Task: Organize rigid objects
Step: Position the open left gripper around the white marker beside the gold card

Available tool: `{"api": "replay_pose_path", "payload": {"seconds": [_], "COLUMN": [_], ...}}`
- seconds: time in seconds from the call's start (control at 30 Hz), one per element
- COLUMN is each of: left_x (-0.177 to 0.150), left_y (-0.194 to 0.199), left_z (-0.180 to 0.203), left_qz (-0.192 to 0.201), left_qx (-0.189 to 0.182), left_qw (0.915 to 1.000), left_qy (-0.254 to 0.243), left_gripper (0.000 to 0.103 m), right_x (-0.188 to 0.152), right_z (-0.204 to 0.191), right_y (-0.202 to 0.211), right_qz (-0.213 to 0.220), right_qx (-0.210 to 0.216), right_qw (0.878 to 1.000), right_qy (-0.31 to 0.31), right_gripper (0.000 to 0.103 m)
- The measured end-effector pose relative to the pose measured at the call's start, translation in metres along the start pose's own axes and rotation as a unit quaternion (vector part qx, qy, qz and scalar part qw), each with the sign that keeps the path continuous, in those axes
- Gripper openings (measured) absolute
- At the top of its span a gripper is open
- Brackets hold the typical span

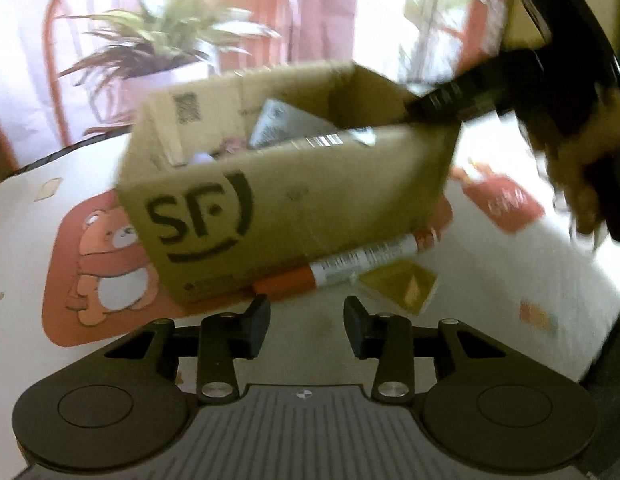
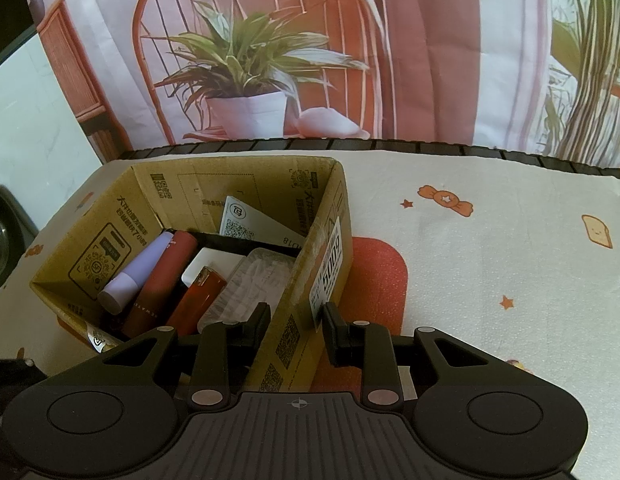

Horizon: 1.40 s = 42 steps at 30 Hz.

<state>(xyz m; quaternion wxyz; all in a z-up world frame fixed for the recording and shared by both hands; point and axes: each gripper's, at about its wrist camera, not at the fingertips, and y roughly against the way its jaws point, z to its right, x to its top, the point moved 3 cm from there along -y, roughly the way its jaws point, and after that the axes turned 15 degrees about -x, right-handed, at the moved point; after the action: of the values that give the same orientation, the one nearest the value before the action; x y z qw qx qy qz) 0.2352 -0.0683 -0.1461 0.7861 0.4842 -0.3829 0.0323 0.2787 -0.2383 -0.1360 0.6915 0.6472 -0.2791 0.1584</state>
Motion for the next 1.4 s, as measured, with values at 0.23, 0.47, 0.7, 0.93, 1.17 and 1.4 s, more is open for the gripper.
{"api": "replay_pose_path", "payload": {"seconds": [0.23, 0.47, 0.7, 0.93, 1.17, 1.4], "left_x": [0.014, 0.021, 0.031, 0.026, 0.024, 0.021], "left_y": [-0.015, -0.006, -0.025, -0.048, -0.054, -0.059], "left_z": [-0.01, 0.014, 0.043, 0.05, 0.053, 0.062], "left_qz": [0.02, 0.038, 0.037, 0.016, 0.005, -0.021], "left_qx": [0.007, 0.03, -0.015, -0.02, -0.03, -0.038], "left_qw": [0.9969, 0.9985, 0.9982, 0.996, 0.995, 0.9897], "left_qy": [0.076, 0.027, -0.044, -0.086, -0.095, -0.136], "left_gripper": [0.053, 0.052, 0.052, 0.052, 0.052, 0.064], "right_x": [0.0, 0.001, 0.0, 0.003, 0.008, 0.011], "right_z": [0.0, 0.0, 0.001, 0.0, 0.004, 0.003], "right_y": [0.0, 0.0, 0.0, -0.006, -0.014, -0.021], "right_qz": [0.0, 0.0, 0.0, 0.004, 0.003, 0.001], "right_qx": [0.0, 0.003, 0.004, -0.003, 0.007, 0.005], "right_qw": [1.0, 1.0, 1.0, 1.0, 1.0, 1.0], "right_qy": [-0.001, -0.003, -0.002, 0.01, 0.015, 0.015], "right_gripper": [0.026, 0.027, 0.026, 0.024, 0.023, 0.022]}}
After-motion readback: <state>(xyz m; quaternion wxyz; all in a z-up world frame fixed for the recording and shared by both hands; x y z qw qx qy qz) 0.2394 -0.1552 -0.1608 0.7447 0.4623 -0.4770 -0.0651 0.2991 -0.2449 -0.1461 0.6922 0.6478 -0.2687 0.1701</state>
